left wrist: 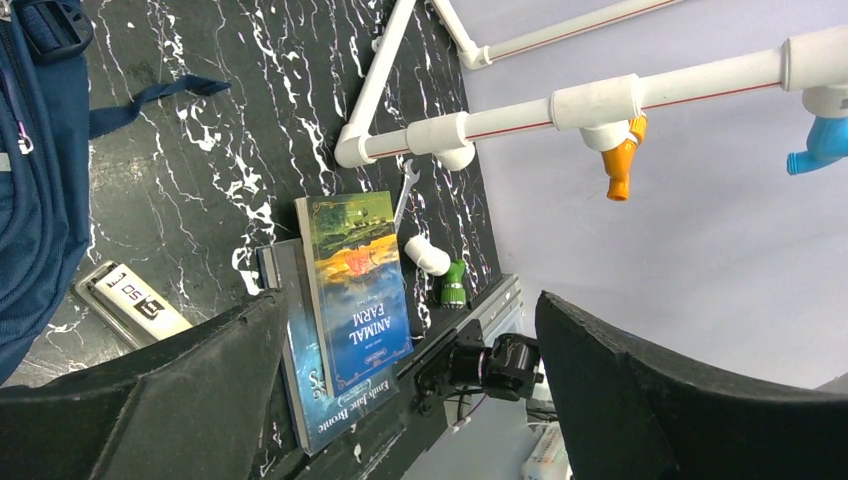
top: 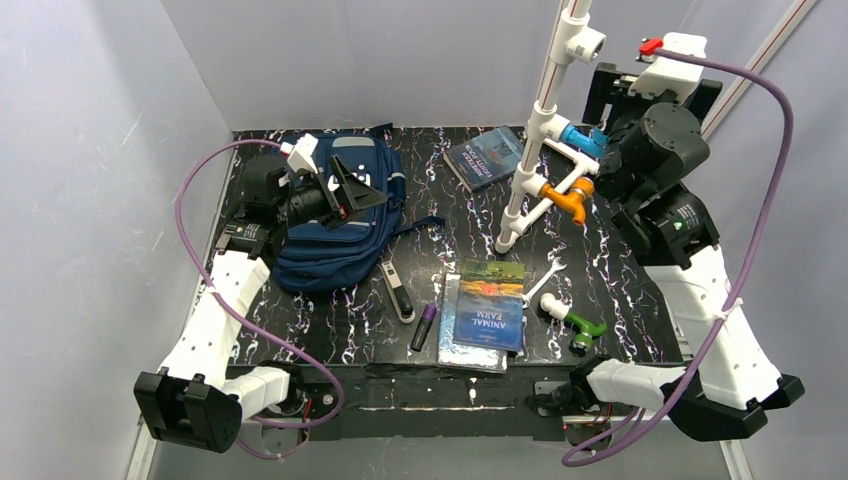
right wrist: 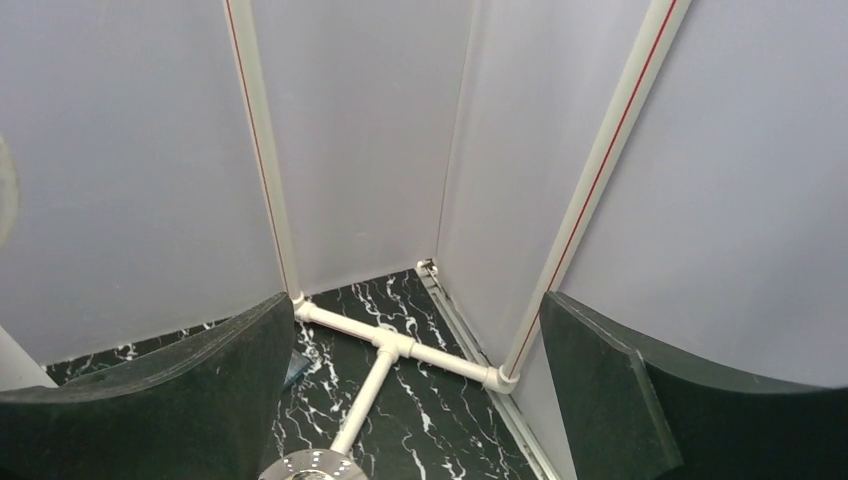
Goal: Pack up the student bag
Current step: Adjust the distractor at the center of the board.
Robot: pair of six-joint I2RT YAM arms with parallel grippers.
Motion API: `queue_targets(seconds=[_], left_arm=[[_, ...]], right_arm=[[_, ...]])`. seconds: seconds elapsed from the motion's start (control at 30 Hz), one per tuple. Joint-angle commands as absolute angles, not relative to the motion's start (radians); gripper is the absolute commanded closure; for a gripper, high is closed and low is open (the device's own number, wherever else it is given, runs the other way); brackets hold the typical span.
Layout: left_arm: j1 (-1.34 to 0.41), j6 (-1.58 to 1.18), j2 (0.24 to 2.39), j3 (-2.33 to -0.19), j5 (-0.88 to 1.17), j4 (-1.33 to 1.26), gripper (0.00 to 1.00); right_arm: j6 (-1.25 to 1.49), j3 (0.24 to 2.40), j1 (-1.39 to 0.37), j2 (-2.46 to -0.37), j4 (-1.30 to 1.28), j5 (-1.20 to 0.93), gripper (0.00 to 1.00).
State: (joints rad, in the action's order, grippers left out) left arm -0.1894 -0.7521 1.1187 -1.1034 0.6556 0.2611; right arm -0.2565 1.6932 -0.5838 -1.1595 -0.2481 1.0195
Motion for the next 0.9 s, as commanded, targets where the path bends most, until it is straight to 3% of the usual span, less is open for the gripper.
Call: queue_targets(seconds=[0.0,0.2,0.27,0.43,0.57,0.7,0.87], left_arm=[[-0.192,-0.738,1.095,-1.096,0.693,0.251,0.08],[-0.193,-0.738,1.078,-1.079,0.701,0.253,0.08],[-0.193,-0.738,1.072,-1.076,0.701,0.255,0.08],[-0.193,-0.740,1.075,-1.068,0.705,0.254,0.08],[-0.193,-0.742,1.080,-1.072,0.717,0.253,0.08],[-0.193,-0.745,1.076,-1.066,0.715,0.252,0.07],[-0.193,-0.748,1.070,-1.062,0.730,0.251,0.08]], right_arm=[[-0.222,1.787,-0.580,-1.146,-0.235,0.999,0.02],[-0.193,1.720,-0.580,-1.101,-0.268,0.601,0.01],[-0.156,1.711,-0.580,-1.082,-0.275,0.556,0.02],[-0.073,1.663,-0.580,-1.047,-0.234,0.932,0.02],[-0.154,1.653,-0.580,-1.025,-0.107,1.103,0.03],[-0.326,1.734,-0.580,-1.136,-0.066,1.195,0.02],[-0.341,1.835,-0.558,-1.271,-0.105,1.195,0.02]])
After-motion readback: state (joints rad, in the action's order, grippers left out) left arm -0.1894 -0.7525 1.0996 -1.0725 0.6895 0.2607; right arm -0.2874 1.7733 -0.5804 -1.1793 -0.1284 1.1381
